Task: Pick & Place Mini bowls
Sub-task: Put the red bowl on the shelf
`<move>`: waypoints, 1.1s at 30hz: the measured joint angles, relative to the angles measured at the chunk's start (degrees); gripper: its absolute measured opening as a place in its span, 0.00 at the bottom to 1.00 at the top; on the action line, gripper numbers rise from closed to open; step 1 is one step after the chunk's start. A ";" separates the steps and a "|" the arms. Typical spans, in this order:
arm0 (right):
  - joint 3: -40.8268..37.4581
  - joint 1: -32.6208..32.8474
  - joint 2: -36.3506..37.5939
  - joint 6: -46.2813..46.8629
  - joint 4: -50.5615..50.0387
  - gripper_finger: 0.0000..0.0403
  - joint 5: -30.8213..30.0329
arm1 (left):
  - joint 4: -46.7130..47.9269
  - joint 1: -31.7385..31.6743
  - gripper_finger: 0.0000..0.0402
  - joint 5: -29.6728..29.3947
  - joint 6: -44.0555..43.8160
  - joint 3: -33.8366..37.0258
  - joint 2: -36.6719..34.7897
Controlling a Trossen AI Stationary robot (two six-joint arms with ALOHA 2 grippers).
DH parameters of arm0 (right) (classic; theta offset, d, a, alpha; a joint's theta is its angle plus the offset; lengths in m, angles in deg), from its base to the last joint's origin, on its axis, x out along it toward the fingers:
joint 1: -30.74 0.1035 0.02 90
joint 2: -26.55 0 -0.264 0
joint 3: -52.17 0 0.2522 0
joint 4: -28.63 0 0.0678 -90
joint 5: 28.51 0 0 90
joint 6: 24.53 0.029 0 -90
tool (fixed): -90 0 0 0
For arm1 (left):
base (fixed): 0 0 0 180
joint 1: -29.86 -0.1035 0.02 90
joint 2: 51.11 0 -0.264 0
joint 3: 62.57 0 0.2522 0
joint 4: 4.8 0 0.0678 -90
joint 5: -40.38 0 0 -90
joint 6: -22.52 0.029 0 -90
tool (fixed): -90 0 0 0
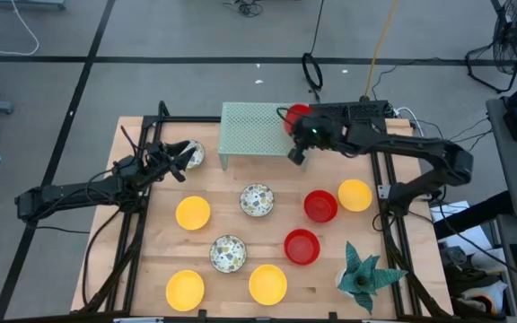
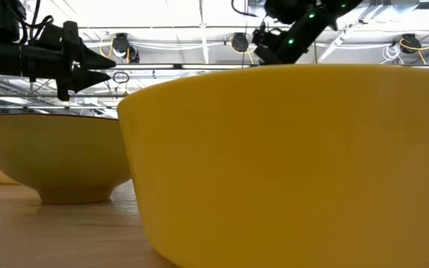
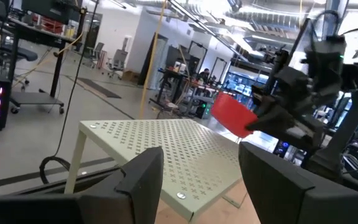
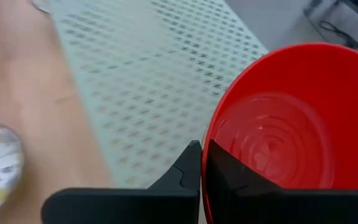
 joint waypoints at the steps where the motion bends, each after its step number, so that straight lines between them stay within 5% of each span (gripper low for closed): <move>1: 1.28 -0.38 -1.04 -0.47 -0.78 0.00 -1.01 | 0.00 0.00 0.53 -0.02 -0.04 0.00 0.02; 7: 5.33 -2.63 -5.11 -1.17 -1.55 0.00 -3.22 | 0.00 0.00 0.53 0.01 -0.40 0.00 0.00; 33: 1.33 -3.01 -6.80 0.18 5.24 0.01 -3.05 | 0.04 0.00 0.53 0.04 -1.35 0.00 0.00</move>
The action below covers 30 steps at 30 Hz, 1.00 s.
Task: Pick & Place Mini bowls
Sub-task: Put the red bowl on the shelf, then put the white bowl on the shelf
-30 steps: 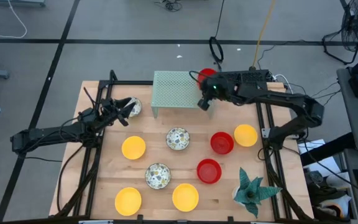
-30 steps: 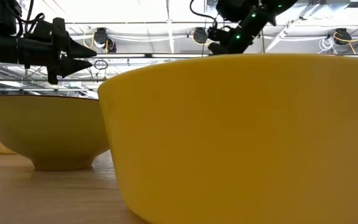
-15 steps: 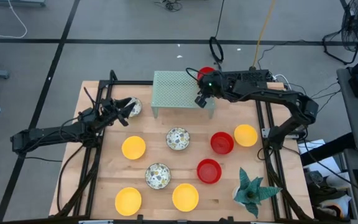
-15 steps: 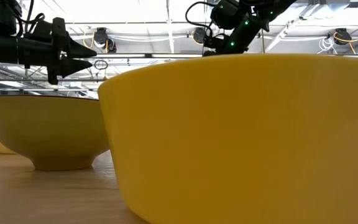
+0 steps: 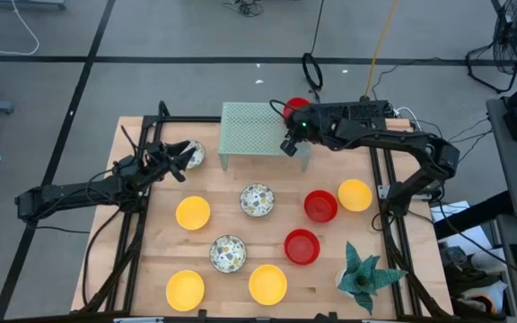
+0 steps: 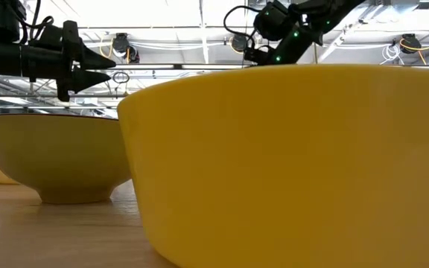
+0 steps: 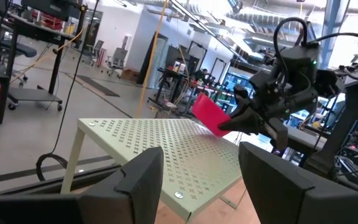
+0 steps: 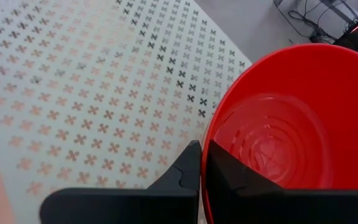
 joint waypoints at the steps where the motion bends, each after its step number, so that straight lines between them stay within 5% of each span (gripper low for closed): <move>1: -0.28 0.00 0.00 -0.02 0.07 0.01 0.02 | 0.00 0.00 0.53 0.00 0.00 0.00 0.01; 12: -0.70 -0.02 0.02 -0.10 0.63 0.04 0.02 | 0.00 0.00 0.53 0.02 0.00 0.00 0.01; 22: -0.70 0.12 0.16 -2.45 6.00 0.27 -0.02 | 0.02 0.00 0.53 0.02 0.00 0.00 0.02; 30: -0.81 1.15 8.81 -2.61 5.02 0.38 -0.01 | 0.07 0.02 0.53 0.13 1.25 0.00 0.02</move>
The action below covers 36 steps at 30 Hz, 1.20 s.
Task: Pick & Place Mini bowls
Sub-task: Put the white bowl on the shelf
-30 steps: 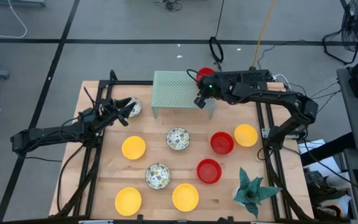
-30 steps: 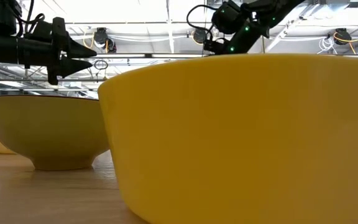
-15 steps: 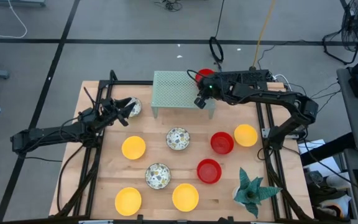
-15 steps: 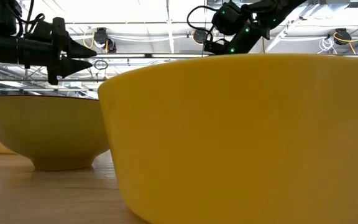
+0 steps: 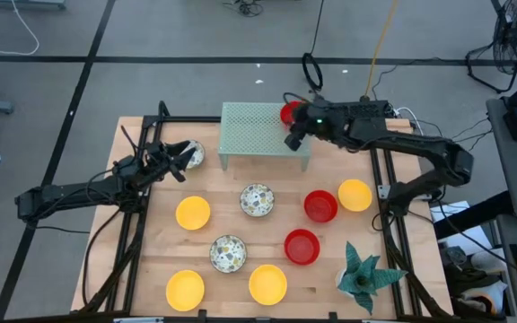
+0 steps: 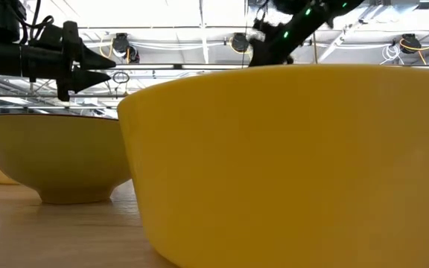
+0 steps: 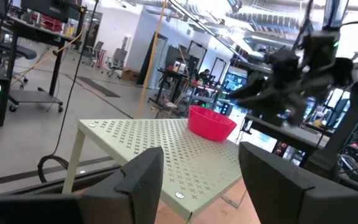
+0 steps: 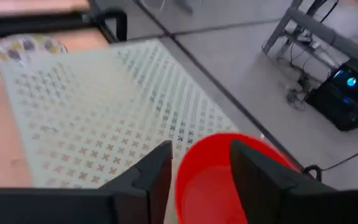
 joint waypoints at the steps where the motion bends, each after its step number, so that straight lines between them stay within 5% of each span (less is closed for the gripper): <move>1: 0.02 0.38 1.46 0.29 0.07 0.38 0.01 | 0.12 0.00 0.53 0.13 0.40 0.00 -0.02; 11: 0.09 7.03 14.74 1.20 -7.41 0.35 6.75 | 4.97 0.11 0.53 1.41 4.26 -1.85 3.61; 26: -0.02 11.52 18.25 1.17 -13.51 0.33 8.99 | 58.95 3.80 0.53 -4.40 -3.08 -29.73 25.41; 36: -4.50 11.52 18.26 1.00 -12.85 0.33 8.90 | 66.51 4.04 0.53 -4.09 2.66 -31.65 37.18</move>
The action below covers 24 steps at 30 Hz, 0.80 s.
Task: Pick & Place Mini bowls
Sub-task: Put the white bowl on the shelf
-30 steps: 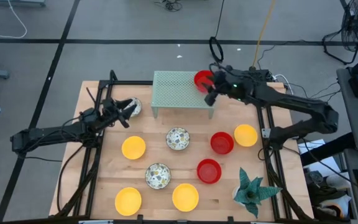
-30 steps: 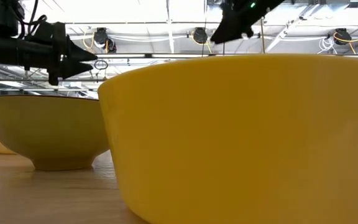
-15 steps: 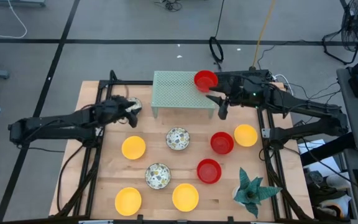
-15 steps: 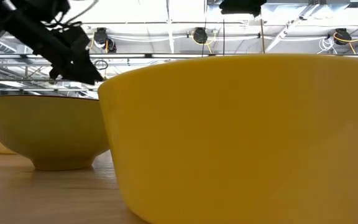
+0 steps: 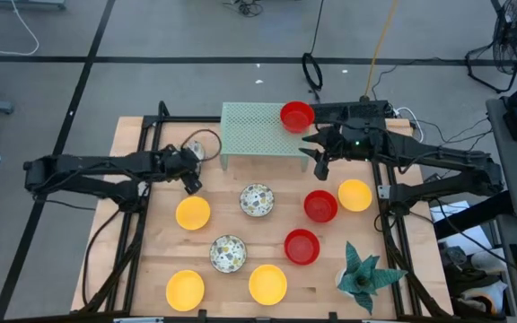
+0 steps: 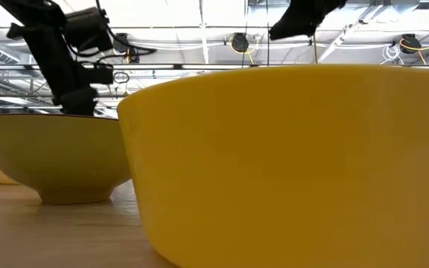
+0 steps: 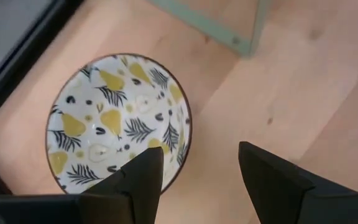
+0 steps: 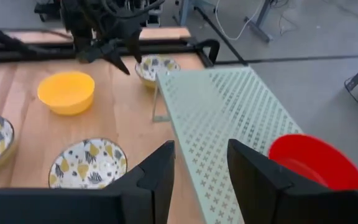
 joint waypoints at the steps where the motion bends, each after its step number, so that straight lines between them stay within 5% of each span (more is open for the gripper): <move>1: -0.42 0.00 -0.04 -0.01 0.09 0.33 0.01 | 0.02 -0.02 0.53 -0.02 1.26 0.00 1.04; 10: -1.67 0.00 -0.03 -0.04 0.25 0.33 -0.02 | -0.10 -0.40 0.53 -6.75 8.51 0.00 9.01; 20: -1.73 0.00 0.01 -0.04 0.29 0.33 -0.02 | -4.79 -3.07 0.53 -5.58 5.70 0.02 17.73; 24: -1.76 0.00 0.01 -0.03 -0.08 0.33 -0.02 | -5.11 -3.04 0.44 -2.19 5.26 0.04 18.69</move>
